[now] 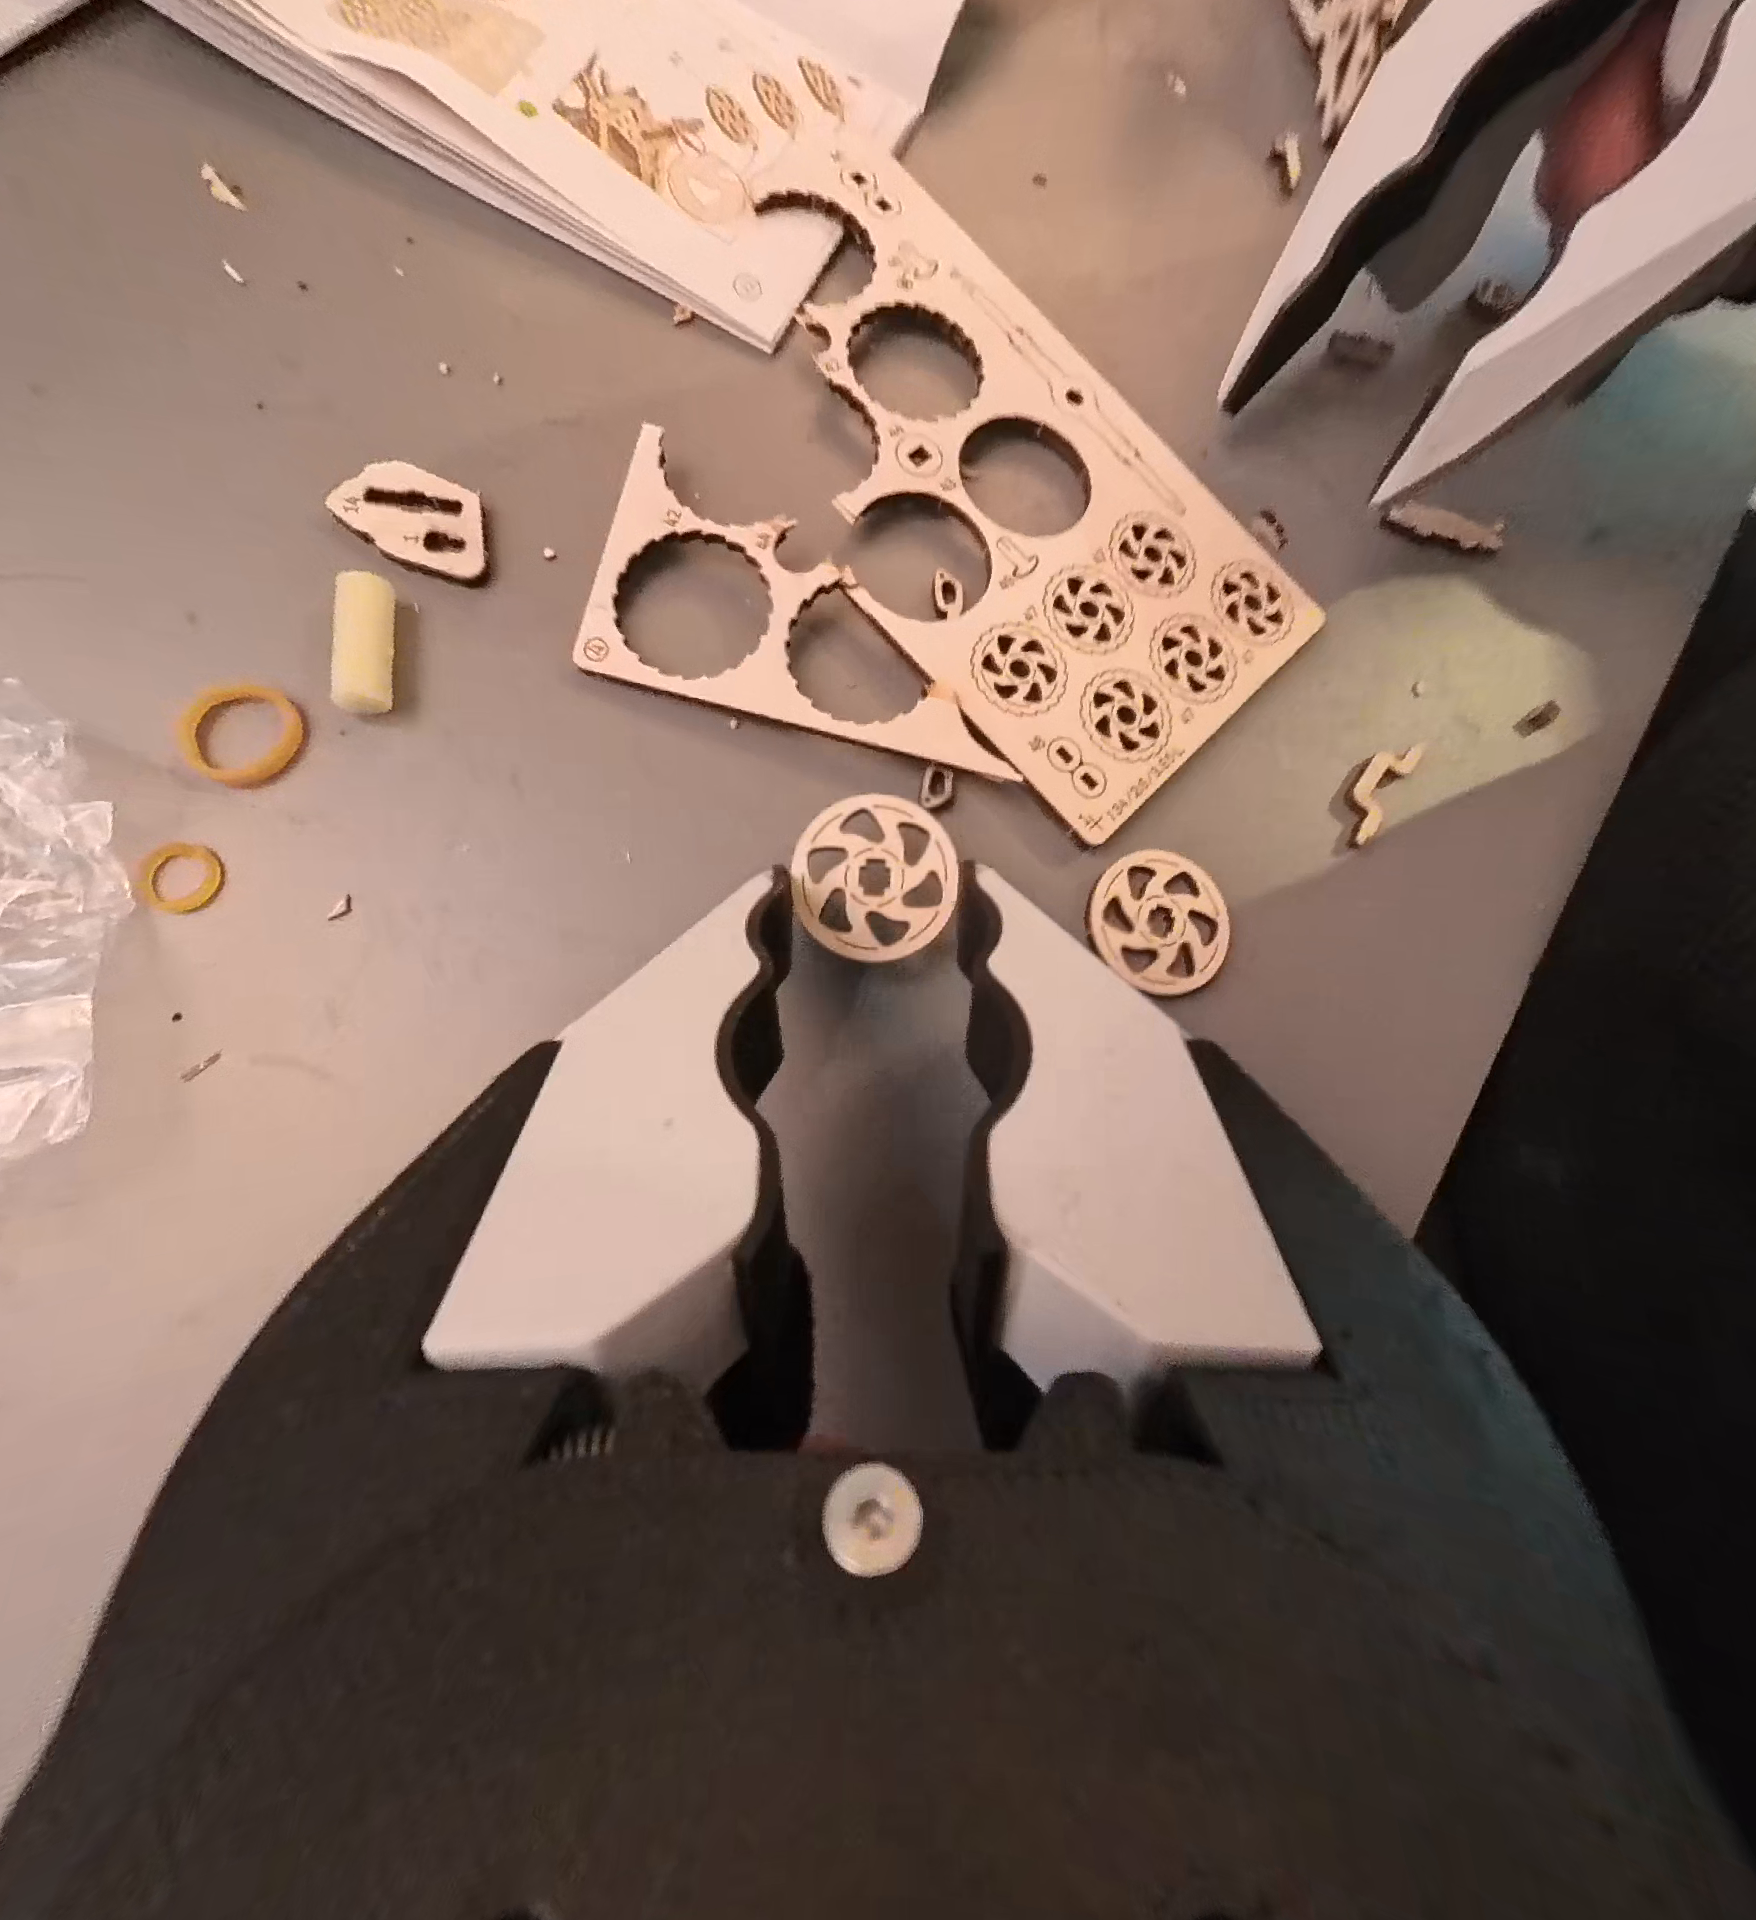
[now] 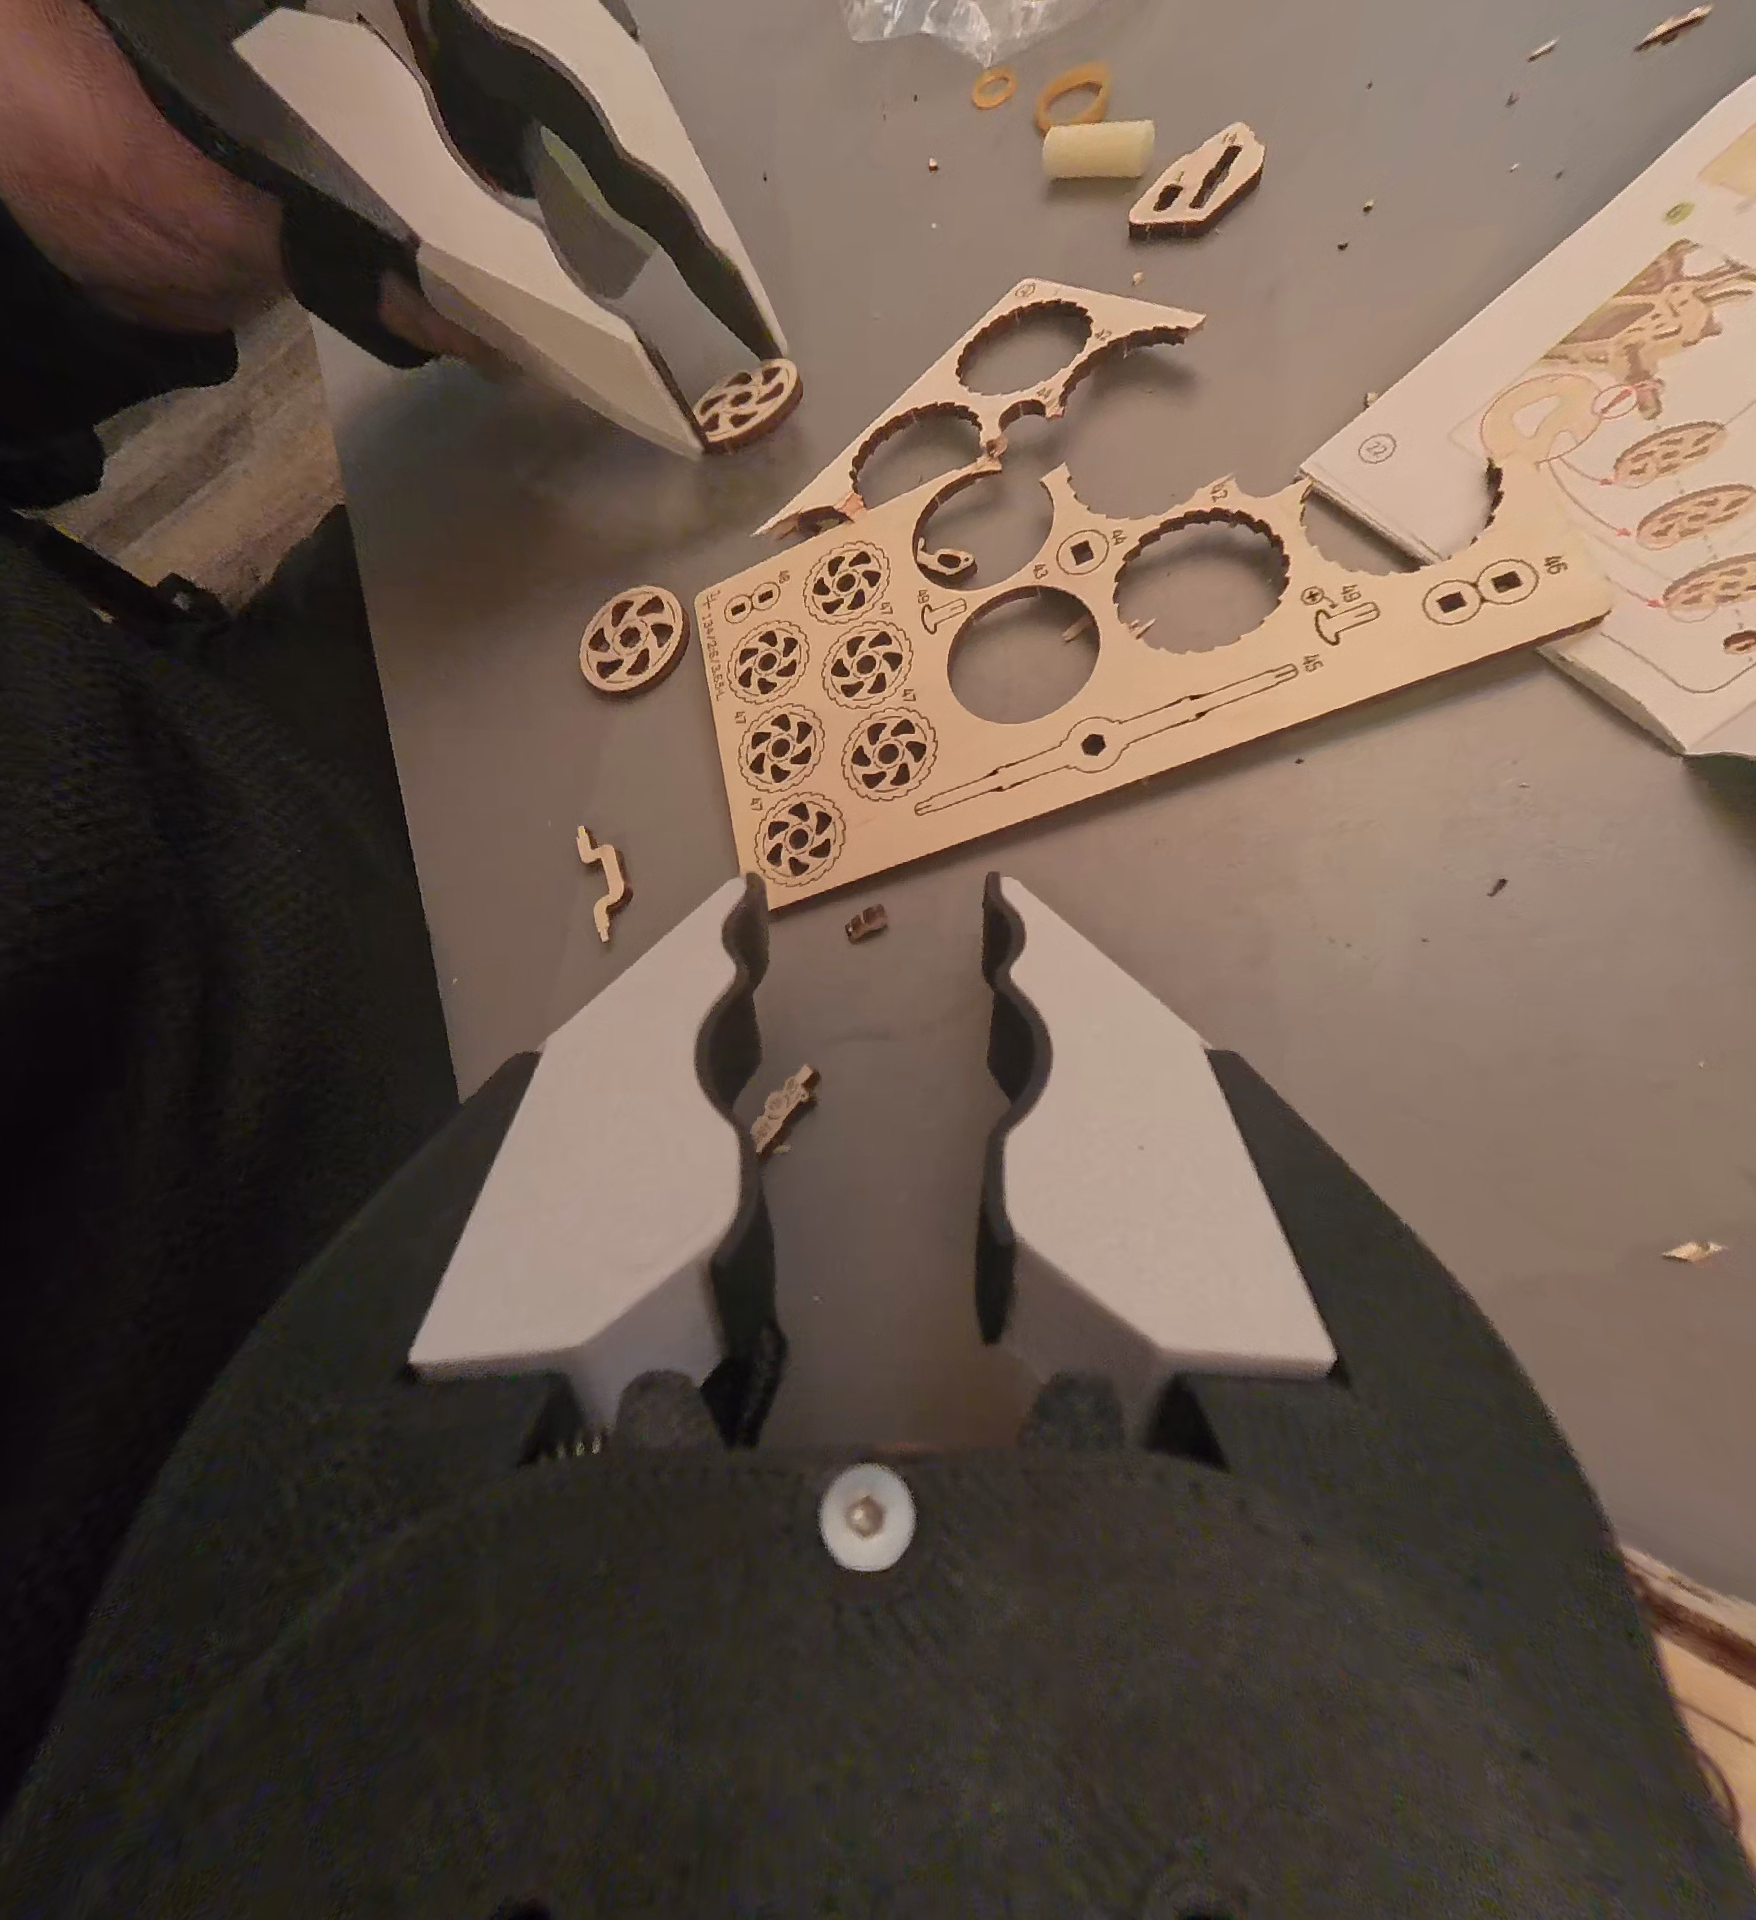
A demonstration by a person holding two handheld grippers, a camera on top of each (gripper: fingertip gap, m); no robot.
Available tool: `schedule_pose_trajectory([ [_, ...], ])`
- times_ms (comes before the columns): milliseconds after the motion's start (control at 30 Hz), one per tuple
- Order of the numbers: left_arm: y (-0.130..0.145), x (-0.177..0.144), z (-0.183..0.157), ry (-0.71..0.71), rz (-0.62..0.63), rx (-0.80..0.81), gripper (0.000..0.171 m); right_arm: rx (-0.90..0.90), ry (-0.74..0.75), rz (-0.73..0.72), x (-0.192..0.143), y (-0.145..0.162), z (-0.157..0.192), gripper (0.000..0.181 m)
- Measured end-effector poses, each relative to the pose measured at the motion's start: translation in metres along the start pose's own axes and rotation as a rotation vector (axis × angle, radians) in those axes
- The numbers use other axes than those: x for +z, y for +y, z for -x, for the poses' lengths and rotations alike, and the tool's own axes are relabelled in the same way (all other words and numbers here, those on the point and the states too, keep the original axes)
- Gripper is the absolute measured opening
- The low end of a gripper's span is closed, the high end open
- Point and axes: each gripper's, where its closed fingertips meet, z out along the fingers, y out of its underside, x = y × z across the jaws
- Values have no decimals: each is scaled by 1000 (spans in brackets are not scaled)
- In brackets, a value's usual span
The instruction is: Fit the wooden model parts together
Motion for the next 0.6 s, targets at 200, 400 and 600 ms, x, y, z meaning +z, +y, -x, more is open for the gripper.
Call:
schedule_pose_trajectory([
  [200,-15,-2,-6,56,-86,-64,29,-2,11,-18,0,-5,-2,40],
  [400,-40,-1,-23,169,-195,-134,29,-29,36,-62,0,-21,1,42],
  [600,-67,-2,-39,302,-311,-232,29,-58,88,-110,-1,-38,3,47],
])
